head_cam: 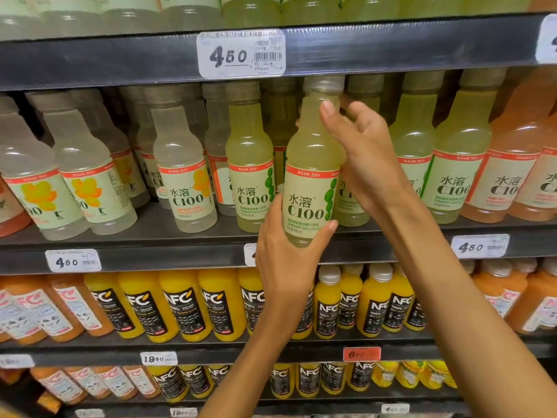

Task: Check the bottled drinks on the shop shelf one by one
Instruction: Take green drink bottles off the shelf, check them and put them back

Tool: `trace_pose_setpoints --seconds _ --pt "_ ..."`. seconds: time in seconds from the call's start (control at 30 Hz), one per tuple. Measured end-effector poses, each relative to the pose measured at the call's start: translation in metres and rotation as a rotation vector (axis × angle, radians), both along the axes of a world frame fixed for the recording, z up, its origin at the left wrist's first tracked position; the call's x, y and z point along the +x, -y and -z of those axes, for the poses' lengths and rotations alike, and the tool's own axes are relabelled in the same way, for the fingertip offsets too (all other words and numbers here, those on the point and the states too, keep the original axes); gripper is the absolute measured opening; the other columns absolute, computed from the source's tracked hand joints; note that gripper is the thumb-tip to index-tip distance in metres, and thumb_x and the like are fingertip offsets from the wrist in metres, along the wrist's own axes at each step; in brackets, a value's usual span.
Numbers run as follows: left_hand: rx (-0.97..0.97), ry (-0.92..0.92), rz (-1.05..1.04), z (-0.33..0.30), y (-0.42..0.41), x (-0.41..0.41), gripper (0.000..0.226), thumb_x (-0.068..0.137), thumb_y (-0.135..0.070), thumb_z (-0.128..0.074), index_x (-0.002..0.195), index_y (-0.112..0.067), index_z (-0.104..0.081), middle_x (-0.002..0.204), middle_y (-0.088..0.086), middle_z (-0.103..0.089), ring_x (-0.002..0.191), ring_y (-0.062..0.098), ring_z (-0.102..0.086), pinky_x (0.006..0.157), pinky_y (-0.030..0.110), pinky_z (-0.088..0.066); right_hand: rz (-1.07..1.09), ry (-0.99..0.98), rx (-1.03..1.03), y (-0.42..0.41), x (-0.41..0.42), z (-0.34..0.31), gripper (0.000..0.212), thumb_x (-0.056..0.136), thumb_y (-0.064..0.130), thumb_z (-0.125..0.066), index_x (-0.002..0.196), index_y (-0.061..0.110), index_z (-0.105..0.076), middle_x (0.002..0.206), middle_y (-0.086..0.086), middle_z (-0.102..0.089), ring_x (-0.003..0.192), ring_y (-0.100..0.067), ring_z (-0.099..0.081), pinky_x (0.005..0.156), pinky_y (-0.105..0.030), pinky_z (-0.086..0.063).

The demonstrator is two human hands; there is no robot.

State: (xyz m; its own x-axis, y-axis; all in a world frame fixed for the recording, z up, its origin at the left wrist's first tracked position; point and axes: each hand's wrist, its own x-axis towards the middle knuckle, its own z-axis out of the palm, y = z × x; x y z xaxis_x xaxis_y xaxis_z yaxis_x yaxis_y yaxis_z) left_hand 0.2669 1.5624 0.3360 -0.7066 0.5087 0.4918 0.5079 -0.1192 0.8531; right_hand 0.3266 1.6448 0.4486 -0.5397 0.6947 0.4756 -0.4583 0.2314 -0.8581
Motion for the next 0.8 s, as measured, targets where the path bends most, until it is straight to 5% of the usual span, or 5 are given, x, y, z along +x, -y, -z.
trace_pose_setpoints --seconds 0.17,0.33,0.47,0.63,0.8 --pt "-0.036 0.003 -0.006 0.003 -0.011 -0.004 0.084 0.073 -0.039 -0.079 0.142 -0.019 -0.038 0.136 0.000 -0.052 0.125 0.016 -0.047 0.103 0.042 -0.043 -0.016 0.055 0.082 -0.008 -0.007 0.005 0.015 0.095 0.020 -0.058 0.109 0.020 -0.054 0.113 -0.024 -0.065 0.098 -0.022 -0.068 0.091 -0.036 -0.054" --pt "-0.034 -0.017 0.084 0.009 -0.007 -0.004 0.084 0.079 -0.034 -0.074 0.148 -0.019 -0.029 0.143 -0.001 -0.045 0.132 0.012 -0.042 0.107 0.041 -0.041 -0.009 0.064 0.116 -0.014 -0.009 0.006 0.028 0.095 0.019 -0.057 0.121 0.008 -0.050 0.120 -0.026 -0.061 0.108 -0.025 -0.063 0.097 -0.042 -0.051" --pt "-0.017 -0.101 0.094 0.014 -0.001 -0.010 0.079 0.081 -0.016 -0.073 0.147 -0.009 -0.029 0.144 0.006 -0.041 0.135 0.014 -0.037 0.109 0.034 -0.035 0.000 0.098 0.197 -0.016 -0.009 0.010 0.016 0.096 0.013 -0.055 0.111 0.010 -0.055 0.103 0.000 -0.071 0.097 -0.013 -0.068 0.083 -0.026 -0.055" --pt "0.027 -0.108 0.041 0.012 -0.003 -0.008 0.073 0.082 -0.012 -0.074 0.144 -0.006 -0.035 0.138 0.009 -0.043 0.131 0.017 -0.041 0.106 0.026 -0.035 0.105 0.096 0.235 -0.016 -0.008 0.018 0.051 0.090 0.012 -0.064 0.134 0.000 -0.044 0.138 -0.016 -0.051 0.128 -0.027 -0.050 0.106 -0.043 -0.043" --pt "0.038 -0.159 -0.090 0.015 -0.006 -0.004 0.076 0.077 -0.019 -0.079 0.142 -0.006 -0.041 0.119 0.003 -0.036 0.113 0.013 -0.040 0.100 0.009 -0.032 0.106 0.083 0.316 -0.016 0.001 0.030 0.052 0.083 0.008 -0.070 0.129 0.015 -0.046 0.127 0.003 -0.057 0.124 -0.009 -0.053 0.104 -0.025 -0.043"
